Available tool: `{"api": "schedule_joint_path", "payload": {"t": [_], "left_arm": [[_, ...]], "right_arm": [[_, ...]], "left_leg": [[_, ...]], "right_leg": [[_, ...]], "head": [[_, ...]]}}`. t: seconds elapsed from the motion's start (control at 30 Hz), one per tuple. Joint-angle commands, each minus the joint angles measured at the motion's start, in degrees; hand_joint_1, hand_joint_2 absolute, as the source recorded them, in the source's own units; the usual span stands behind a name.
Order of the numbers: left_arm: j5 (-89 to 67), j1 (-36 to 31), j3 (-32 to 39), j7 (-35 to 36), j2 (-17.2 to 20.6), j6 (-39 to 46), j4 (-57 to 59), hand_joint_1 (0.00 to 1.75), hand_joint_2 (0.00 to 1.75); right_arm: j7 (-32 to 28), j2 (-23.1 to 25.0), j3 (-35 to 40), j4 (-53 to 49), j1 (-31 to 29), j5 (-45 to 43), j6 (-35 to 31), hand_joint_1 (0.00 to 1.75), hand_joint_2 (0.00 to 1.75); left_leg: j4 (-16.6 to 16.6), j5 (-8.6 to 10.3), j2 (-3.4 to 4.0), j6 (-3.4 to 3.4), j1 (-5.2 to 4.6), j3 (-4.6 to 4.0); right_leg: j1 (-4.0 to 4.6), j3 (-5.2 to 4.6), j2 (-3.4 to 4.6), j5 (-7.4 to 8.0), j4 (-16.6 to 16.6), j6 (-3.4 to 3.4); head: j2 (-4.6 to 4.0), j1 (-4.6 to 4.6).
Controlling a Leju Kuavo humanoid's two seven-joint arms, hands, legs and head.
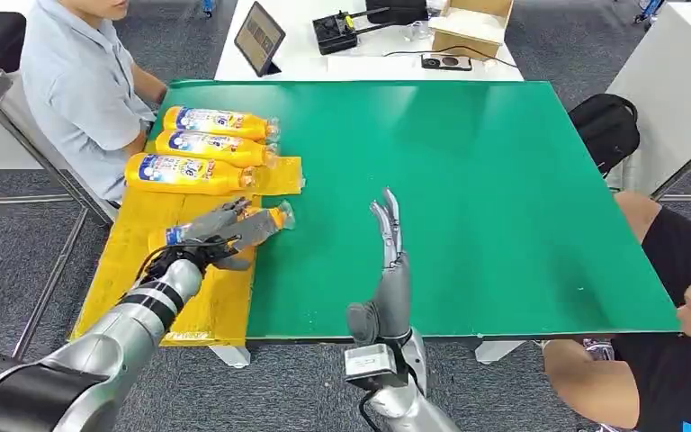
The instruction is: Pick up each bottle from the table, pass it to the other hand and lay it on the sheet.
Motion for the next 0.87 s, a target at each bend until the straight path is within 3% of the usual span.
{"api": "schedule_joint_path", "payload": {"t": [0.03, 0.07, 0.17, 0.33, 0.43, 0.47, 0.6, 0.63, 0.67, 0.73, 0.77, 0.83, 0.87], "left_arm": [[8.51, 0.44, 7.88, -9.12, -1.81, -2.71, -2.0, 0.0, 1.75], [12.28, 1.65, 10.3, -13.59, -2.43, -2.46, -5.06, 0.0, 1.75], [22.24, 6.53, 14.1, -17.02, -4.4, -3.3, -16.75, 0.0, 1.75], [41.46, 15.04, 17.87, -16.08, -9.54, -4.42, -35.69, 0.0, 1.75], [48.2, 18.81, 16.52, -13.62, -9.84, -4.5, -41.84, 0.0, 1.75], [51.12, 20.99, 15.85, -13.74, -9.8, -2.94, -44.78, 0.0, 1.75], [55.24, 26.87, 13.05, -13.01, -8.98, -1.51, -50.87, 0.0, 1.75], [55.31, 31.3, 11.75, -14.56, -8.77, 0.6, -54.63, 0.0, 1.75], [55.31, 31.3, 11.75, -14.56, -8.77, 0.6, -54.63, 0.0, 1.75], [54.65, 38.55, 10.21, -14.89, -8.38, 2.92, -60.19, 0.0, 1.75], [54.25, 41.39, 9.82, -14.73, -8.81, 5.68, -61.34, 0.0, 1.75], [51.8, 43.47, 7.95, -16.58, -8.13, 11.16, -62.18, 0.0, 1.75], [51.43, 44.19, 8.53, -15.66, -7.8, 11.96, -64.43, 0.0, 1.75]], "right_arm": [[-1.9, -1.66, 0.68, 2.67, -1.69, 0.26, -0.07, 0.0, 0.0], [-1.9, -1.22, -0.23, 2.28, -1.37, 0.99, -0.07, 0.0, 0.0], [-1.9, 2.21, -6.03, -2.0, 1.47, 4.97, -0.07, 0.0, 0.0], [-1.9, 5.74, -10.58, -13.17, 5.51, 11.59, -0.07, 0.0, 0.0], [-1.9, 7.97, -13.62, -19.27, 7.89, 16.2, -0.07, 0.0, 0.0], [-1.9, 9.36, -14.99, -22.3, 9.11, 17.21, -0.07, 0.0, 1.75], [-1.9, 9.46, -18.67, -27.37, 11.33, 16.64, -0.07, 0.0, 1.75], [-1.9, 9.46, -20.98, -27.27, 12.59, 15.98, -0.07, 0.0, 0.0], [-1.9, 9.46, -20.98, -27.27, 12.59, 15.98, -0.07, 0.0, 0.0], [-1.9, 9.18, -22.28, -24.67, 14.05, 14.47, -0.07, 0.0, 0.0], [-1.9, 9.45, -22.71, -25.21, 17.21, 16.07, -0.07, 0.0, 1.75], [-1.9, 9.46, -23.68, -23.19, 16.96, 16.1, -0.07, 0.0, 1.75], [-1.9, 7.02, -30.88, -23.19, 14.96, 11.81, 7.13, 0.0, 1.75]], "left_leg": [[-0.04, -0.11, 0.05, 0.1, 0.02, 0.27], [-0.02, -0.06, 0.03, 0.07, 0.01, 0.15], [-0.02, -0.06, -0.03, 0.08, 0.01, 0.15], [0.02, -0.07, -0.07, 0.07, -0.03, 0.04], [0.04, -0.14, -0.09, 0.09, -0.01, 0.12], [0.03, -0.09, 0.01, 0.06, -0.05, 0.01], [-0.04, -0.19, 0.02, 0.09, -0.03, 0.24], [-0.02, -0.12, 0.04, 0.06, -0.03, 0.11], [0.0, -0.19, 0.0, 0.09, -0.02, 0.23], [-0.11, -0.2, 0.11, 0.09, -0.01, 0.33], [-0.12, -0.15, 0.15, 0.05, -0.04, 0.24], [-0.13, -0.19, 0.08, 0.07, -0.02, 0.28], [-0.15, -0.25, 0.09, 0.09, 0.0, 0.4]], "right_leg": [[0.07, 0.28, -0.03, -0.07, -0.09, -0.17], [0.04, 0.15, -0.03, -0.05, -0.04, -0.11], [0.04, 0.17, -0.1, -0.07, -0.04, -0.12], [0.0, 0.05, -0.13, -0.1, 0.03, -0.11], [0.04, 0.15, -0.18, -0.16, 0.02, -0.16], [-0.02, -0.02, -0.05, -0.09, 0.04, -0.11], [0.01, 0.22, -0.06, -0.16, -0.06, -0.16], [0.01, 0.08, -0.02, -0.09, -0.05, -0.12], [0.03, 0.23, -0.09, -0.17, -0.03, -0.18], [0.04, 0.31, 0.02, -0.13, -0.19, -0.16], [-0.01, 0.18, 0.09, -0.08, -0.16, -0.1], [0.02, 0.26, 0.03, -0.11, -0.19, -0.12], [0.05, 0.37, 0.01, -0.16, -0.23, -0.18]], "head": [[0.0, -0.02], [0.0, -0.04], [0.0, -0.04], [0.0, -0.04], [0.0, -0.02], [0.0, -0.04], [0.0, 0.02], [0.0, 0.0], [0.0, 0.0], [0.0, 0.02], [0.0, -0.04], [0.0, -0.02], [0.0, -0.02]]}}
